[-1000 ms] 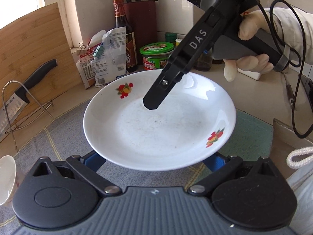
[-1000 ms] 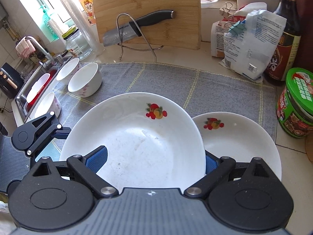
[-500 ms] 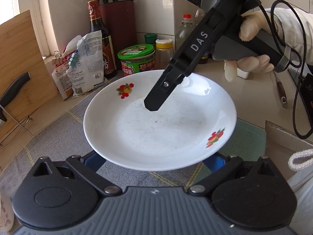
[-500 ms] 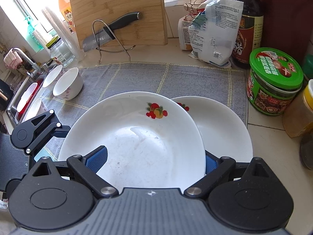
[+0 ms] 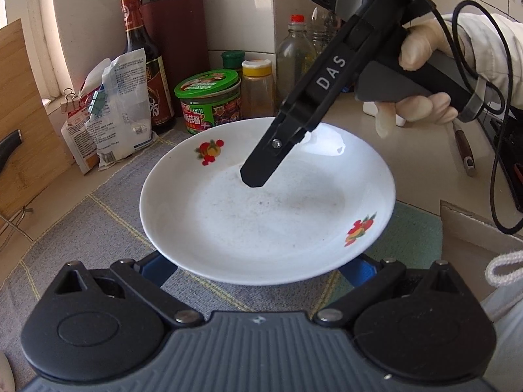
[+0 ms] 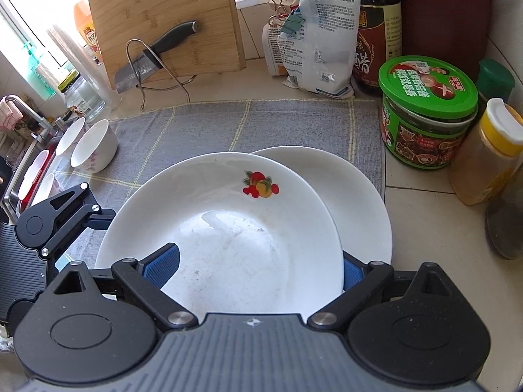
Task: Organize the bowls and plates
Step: 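Carry the deep plate over the plate stack with the right gripper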
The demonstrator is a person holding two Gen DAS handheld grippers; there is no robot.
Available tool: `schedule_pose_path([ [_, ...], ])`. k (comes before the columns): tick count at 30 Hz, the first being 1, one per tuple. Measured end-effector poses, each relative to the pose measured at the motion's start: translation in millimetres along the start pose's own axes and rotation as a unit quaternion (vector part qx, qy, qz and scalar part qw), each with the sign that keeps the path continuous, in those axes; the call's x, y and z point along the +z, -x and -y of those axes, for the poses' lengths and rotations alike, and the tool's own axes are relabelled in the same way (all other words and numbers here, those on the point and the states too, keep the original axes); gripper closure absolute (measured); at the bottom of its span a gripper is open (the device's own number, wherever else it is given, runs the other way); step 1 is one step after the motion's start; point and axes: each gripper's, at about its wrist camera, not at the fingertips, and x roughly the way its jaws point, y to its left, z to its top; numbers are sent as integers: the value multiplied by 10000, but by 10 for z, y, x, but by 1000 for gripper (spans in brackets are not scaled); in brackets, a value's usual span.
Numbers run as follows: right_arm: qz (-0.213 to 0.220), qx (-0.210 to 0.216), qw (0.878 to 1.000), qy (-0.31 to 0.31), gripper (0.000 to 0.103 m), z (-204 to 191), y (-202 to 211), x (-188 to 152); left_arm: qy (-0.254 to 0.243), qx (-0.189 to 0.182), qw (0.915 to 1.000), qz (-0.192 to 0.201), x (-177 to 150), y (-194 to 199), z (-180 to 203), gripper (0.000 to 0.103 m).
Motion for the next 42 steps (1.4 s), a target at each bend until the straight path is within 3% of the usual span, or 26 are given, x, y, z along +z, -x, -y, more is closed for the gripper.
schedule_pose_path([
  [42, -93, 12, 9997, -245, 4, 199, -151, -50, -25, -157, 9993, -344, 87, -206, -33, 1],
])
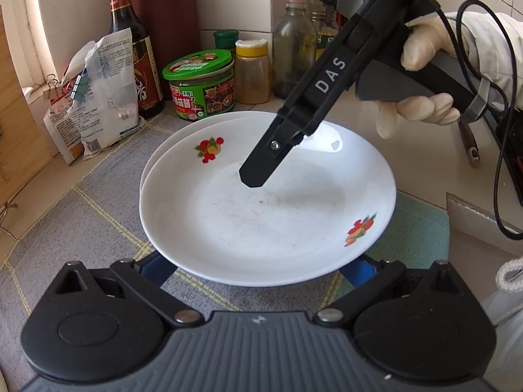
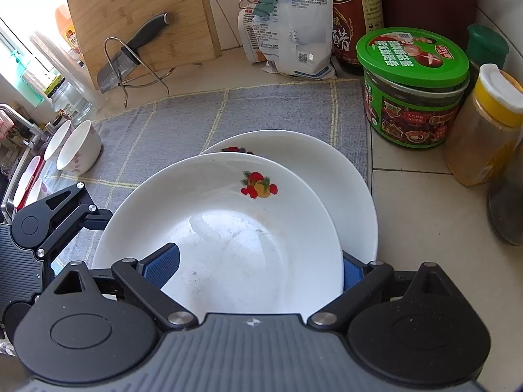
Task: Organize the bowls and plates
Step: 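Carry the deep plate over the plate stack with the right gripper, then lower the deep plate onto the stack and open the right gripper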
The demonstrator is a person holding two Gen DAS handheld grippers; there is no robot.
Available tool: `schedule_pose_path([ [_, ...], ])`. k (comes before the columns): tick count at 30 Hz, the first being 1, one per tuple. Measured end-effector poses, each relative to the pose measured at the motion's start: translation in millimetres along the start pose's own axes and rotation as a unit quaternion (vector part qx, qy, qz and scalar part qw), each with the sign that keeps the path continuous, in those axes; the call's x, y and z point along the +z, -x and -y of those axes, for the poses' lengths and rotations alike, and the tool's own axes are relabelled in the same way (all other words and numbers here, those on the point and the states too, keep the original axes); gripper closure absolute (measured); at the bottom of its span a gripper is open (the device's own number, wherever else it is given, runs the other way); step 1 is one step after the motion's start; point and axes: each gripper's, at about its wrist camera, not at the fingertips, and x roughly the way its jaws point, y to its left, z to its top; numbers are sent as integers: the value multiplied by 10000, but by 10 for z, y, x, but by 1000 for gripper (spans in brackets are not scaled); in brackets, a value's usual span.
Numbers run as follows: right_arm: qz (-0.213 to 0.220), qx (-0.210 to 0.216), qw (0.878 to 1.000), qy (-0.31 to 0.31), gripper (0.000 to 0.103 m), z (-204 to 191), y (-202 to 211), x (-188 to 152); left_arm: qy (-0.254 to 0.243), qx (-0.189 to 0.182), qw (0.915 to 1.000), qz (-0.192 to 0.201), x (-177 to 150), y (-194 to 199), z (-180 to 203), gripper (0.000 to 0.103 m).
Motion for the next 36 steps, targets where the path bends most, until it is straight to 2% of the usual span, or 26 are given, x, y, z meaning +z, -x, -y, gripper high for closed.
schedule_pose_path([
  [10, -9, -2, 10000, -85, 4, 37, 10, -16, 74, -105, 9998, -142, 43, -46, -51, 1],
  [16, 27, -24, 9999, -93, 4, 46, 37, -10, 112, -3, 9997, -206, 63, -66, -86, 1],
  [36, 31, -109, 9999, -86, 4, 18, 130, -63, 84, 34, 9998, -172, 55, -76, -104, 1],
])
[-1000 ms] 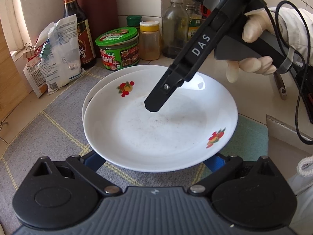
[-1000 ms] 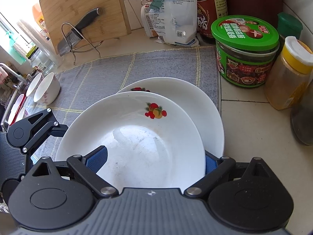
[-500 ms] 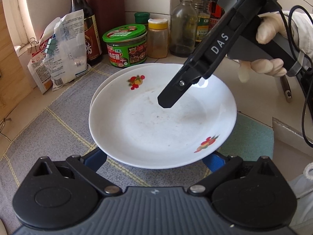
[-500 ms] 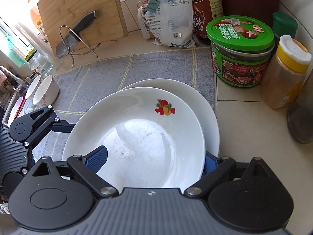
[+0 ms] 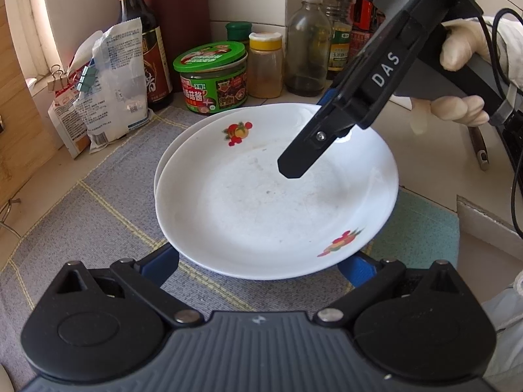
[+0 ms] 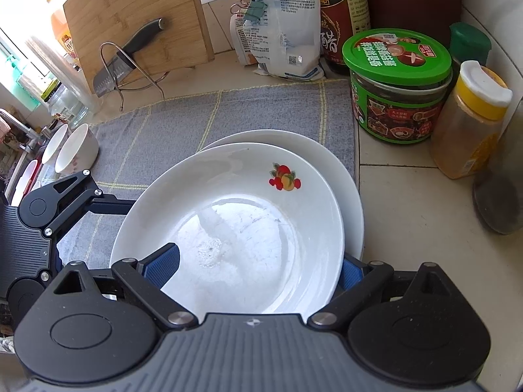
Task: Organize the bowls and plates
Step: 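Lower the deep plate onto the stack and open the right gripper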
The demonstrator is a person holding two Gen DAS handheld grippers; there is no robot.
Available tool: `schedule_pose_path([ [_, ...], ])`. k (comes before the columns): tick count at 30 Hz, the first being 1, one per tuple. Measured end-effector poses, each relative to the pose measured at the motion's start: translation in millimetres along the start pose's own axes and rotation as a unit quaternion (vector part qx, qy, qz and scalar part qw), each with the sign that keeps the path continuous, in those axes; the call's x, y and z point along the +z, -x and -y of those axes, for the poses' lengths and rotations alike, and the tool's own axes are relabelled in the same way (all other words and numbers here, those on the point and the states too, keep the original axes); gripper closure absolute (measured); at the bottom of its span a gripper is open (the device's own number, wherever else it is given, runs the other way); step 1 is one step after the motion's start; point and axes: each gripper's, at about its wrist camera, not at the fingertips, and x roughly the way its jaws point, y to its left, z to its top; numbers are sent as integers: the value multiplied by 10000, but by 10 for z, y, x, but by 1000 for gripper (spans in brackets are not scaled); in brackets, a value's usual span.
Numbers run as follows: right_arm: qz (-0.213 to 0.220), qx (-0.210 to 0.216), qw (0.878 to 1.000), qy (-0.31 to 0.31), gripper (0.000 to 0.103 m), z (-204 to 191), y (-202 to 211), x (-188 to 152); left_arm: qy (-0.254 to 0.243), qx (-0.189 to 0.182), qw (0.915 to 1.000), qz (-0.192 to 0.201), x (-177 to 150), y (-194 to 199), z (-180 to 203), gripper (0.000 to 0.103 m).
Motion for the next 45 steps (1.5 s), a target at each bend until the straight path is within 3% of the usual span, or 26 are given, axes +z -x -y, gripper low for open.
schedule_pose_path([
  [25, 2, -367, 9993, 16, 4, -109, 93, -57, -317, 86, 9993, 156, -21, -43, 18, 1],
  [31, -55, -519, 9986, -16, 2, -134, 93, -48, -259, -64, 9994, 242, -18, -13, 9, 1],
  [45, -212, -911, 9956, 80, 0, -174, 66, -52, -174, 84, 9994, 285, 3, -31, -10, 1],
])
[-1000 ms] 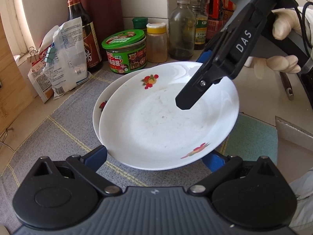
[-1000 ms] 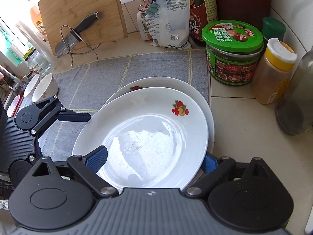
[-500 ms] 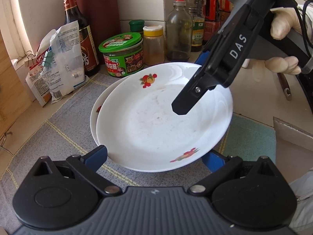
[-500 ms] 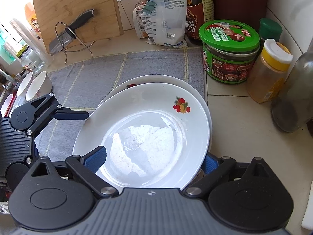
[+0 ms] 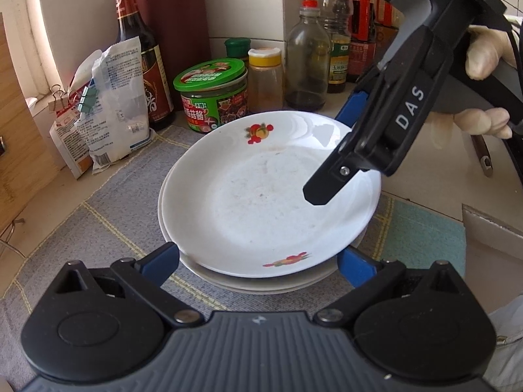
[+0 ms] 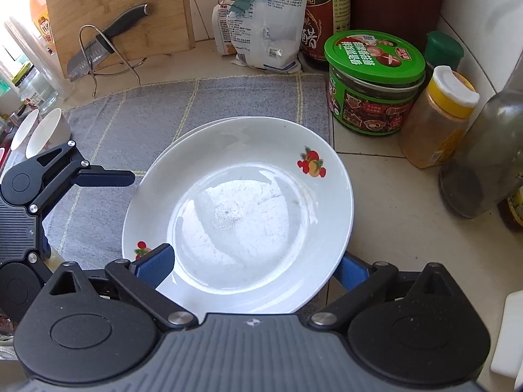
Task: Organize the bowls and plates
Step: 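Lower the deep plate onto the stack and open the right gripper, then move the left gripper over a white bowl on the mat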
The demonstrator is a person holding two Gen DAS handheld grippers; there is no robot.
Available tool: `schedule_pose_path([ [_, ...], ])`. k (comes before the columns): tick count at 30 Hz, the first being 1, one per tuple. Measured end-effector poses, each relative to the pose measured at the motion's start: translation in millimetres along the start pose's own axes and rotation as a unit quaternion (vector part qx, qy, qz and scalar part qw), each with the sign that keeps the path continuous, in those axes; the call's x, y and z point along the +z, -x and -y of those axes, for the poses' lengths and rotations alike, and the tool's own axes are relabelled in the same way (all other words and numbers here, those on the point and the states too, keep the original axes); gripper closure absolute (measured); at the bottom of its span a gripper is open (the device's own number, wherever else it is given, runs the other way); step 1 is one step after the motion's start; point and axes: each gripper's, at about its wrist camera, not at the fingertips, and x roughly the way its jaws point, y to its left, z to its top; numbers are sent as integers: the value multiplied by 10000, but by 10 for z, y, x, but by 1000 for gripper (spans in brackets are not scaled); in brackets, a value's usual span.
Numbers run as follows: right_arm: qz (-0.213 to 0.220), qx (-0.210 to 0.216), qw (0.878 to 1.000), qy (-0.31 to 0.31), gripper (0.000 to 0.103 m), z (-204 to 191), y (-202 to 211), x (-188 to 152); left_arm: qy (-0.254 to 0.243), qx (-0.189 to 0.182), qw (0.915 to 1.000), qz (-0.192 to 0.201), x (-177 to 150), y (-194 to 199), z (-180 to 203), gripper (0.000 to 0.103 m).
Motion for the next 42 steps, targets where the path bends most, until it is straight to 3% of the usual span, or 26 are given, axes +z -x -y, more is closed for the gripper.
schedule_pose_path([
  [3, 81, -204, 9996, 169, 0, -36, 24, -21, -89, 18, 9999, -62, -23, -10, 40, 1],
  [8, 280, -511, 9972, 464, 0, -115, 103, -13, 281, -7, 9992, 273, 4, 125, -4, 1],
  [19, 823, -596, 9901, 971, 0, -341, 206, 34, 908, 618, 9917, 661, -58, 419, -51, 1],
  [25, 1387, -637, 9753, 1596, 0, -643, 231, 34, 1506, 1354, 9751, 898, -209, 673, -55, 1],
  [32, 1682, -100, 9707, 1712, 0, -975, 161, 72, 2081, 2067, 9505, 1029, -481, 1062, -88, 1],
  [38, 1989, -43, 9630, 1816, 0, -1428, 94, -3, 2392, 2283, 9375, 1083, -830, 1355, -274, 1],
  [42, 1958, -22, 9653, 1730, 0, -1755, -3, -22, 2485, 2314, 9355, 977, -1115, 1580, -452, 1],
])
